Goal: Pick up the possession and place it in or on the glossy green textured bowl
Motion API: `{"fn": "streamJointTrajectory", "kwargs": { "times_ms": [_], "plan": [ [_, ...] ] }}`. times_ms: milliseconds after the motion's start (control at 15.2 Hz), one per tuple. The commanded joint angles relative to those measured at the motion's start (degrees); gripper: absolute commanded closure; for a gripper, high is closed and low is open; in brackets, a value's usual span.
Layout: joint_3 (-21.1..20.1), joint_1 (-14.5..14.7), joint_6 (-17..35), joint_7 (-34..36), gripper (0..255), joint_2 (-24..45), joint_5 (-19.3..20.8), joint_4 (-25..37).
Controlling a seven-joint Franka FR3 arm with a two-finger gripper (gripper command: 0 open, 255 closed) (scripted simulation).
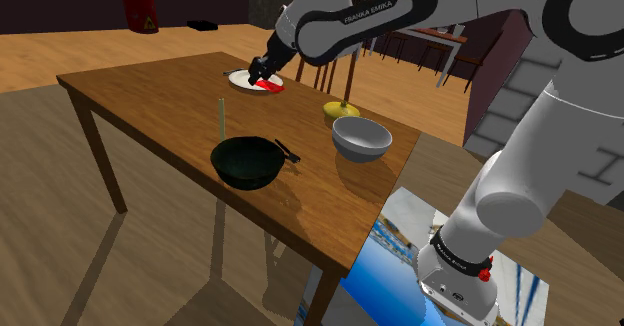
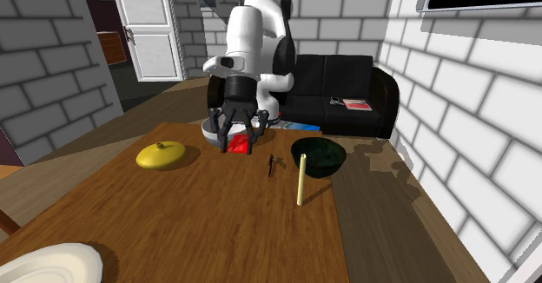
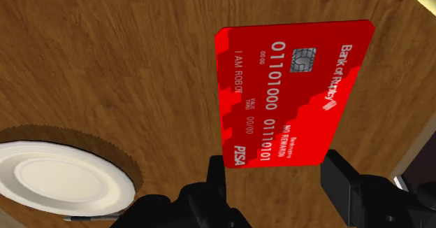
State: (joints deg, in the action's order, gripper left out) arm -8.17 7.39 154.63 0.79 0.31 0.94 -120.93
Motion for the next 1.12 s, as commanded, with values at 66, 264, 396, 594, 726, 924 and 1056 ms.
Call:
{"fn": "streamJointTrajectory", "kwargs": {
  "times_ms": [66, 264, 396, 594, 726, 924, 1056],
  "plan": [
    [-1.6, 1.5, -0.2, 5.5, 255, -3.6, 2.8, -3.5],
    [-3.7, 2.7, -0.3, 11.0, 255, -6.7, 5.5, -6.6],
    [-5.4, 3.4, -0.7, 14.7, 255, -8.6, 7.0, -8.4],
    [-8.2, 4.3, -1.5, 20.0, 255, -11.2, 9.0, -10.5],
    [-10.2, 4.9, -2.2, 23.4, 255, -12.8, 10.1, -11.6],
    [-13.3, 5.8, -3.6, 28.5, 255, -14.8, 11.4, -12.7],
    [-15.2, 6.0, -3.7, 31.4, 255, -15.3, 12.4, -13.5]
  ]
}}
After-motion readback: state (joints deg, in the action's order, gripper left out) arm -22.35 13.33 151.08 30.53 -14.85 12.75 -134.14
